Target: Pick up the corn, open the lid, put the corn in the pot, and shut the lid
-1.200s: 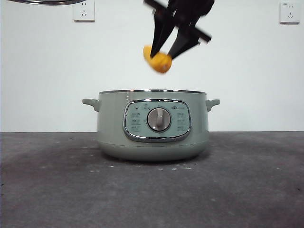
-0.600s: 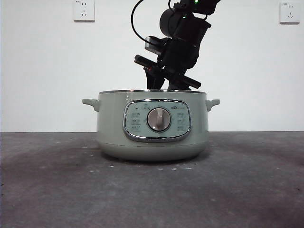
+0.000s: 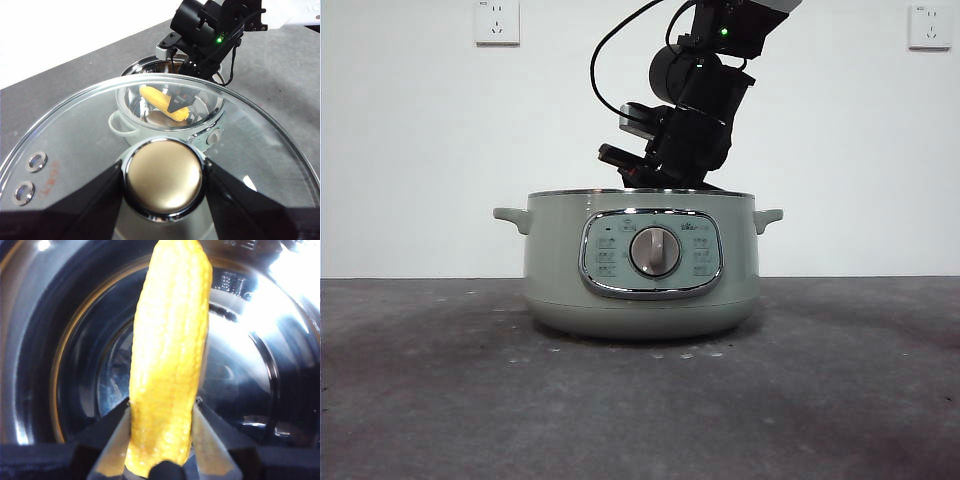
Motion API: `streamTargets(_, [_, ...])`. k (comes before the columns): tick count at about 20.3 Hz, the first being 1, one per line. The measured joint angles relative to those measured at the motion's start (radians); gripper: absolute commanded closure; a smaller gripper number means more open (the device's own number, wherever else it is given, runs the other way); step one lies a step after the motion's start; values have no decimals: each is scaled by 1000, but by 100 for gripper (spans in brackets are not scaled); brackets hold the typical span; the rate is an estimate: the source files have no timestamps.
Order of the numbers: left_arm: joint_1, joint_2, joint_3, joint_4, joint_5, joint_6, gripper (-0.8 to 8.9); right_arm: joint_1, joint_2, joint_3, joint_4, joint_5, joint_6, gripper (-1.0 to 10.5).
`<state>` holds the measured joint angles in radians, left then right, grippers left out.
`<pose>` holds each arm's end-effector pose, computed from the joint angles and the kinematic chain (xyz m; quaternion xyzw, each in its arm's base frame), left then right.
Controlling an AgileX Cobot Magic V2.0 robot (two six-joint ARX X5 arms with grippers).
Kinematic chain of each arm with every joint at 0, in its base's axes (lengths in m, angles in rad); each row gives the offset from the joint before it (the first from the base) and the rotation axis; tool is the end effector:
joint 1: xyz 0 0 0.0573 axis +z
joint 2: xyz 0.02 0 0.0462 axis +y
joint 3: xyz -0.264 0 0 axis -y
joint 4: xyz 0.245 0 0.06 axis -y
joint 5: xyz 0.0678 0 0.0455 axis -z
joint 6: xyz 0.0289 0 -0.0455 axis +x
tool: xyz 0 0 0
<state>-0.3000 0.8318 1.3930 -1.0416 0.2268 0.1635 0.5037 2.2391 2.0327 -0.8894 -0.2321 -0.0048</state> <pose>0.0963 -0.0366 0.4355 0.0853 0.2163 -0.2715 0.9339 0.4168 0.2373 0.2339 -0.0724 0.5154 0.3082 0.7963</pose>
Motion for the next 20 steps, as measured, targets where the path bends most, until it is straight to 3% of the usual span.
streamTargets(4, [0,0,0,0,0,0,820,0,0,0,0,0,0,464])
streamTargets(8, [0,6,0,0,0,0,820,6,6,72,-82,-13,1,466])
streamTargets(14, [0,28,0,48,0,0,820,11,8,543,-465,-20,-5,474])
streamTargets(16, [0,58,0,77,7,0,820,11,-11,668,-465,-22,7,477])
streamTargets(20, [0,145,0,143,39,0,820,12,-148,681,-465,7,17,478])
